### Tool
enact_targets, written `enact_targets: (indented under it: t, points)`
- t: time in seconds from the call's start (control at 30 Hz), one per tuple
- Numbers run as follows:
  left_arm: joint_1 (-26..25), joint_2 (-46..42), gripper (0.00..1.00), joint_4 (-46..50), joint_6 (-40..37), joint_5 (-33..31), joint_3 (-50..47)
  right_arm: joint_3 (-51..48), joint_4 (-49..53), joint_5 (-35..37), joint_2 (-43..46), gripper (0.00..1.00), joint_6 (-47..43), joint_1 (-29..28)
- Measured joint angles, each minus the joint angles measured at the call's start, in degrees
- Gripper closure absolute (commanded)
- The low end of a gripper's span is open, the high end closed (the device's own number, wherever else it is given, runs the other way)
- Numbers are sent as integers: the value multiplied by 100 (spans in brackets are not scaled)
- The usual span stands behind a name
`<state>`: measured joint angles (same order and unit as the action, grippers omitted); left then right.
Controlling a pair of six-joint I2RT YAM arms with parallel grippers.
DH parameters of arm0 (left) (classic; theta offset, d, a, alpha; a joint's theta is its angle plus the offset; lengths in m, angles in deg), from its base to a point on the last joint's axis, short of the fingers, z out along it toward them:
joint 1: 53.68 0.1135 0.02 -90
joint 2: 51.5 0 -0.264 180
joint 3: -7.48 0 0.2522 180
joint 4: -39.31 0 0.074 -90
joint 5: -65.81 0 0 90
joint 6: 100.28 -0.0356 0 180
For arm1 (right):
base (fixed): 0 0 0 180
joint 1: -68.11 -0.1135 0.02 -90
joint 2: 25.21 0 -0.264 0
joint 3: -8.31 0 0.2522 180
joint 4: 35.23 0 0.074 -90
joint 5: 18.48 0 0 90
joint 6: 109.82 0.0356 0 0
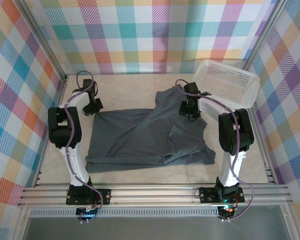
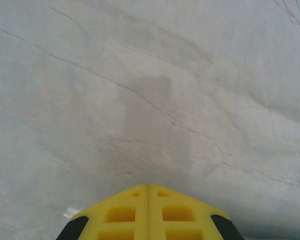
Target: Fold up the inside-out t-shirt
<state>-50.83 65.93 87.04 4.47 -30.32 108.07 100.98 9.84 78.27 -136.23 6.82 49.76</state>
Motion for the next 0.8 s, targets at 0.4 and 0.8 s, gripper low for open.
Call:
enact_targets:
  t: [0.4, 0.8]
  points:
    - [494, -35, 100, -22, 109, 179, -11, 621, 232, -280, -518, 54, -81, -70]
    - [647, -149, 100, -111, 197, 155, -87, 3679, 409, 577, -1919, 48, -664, -76]
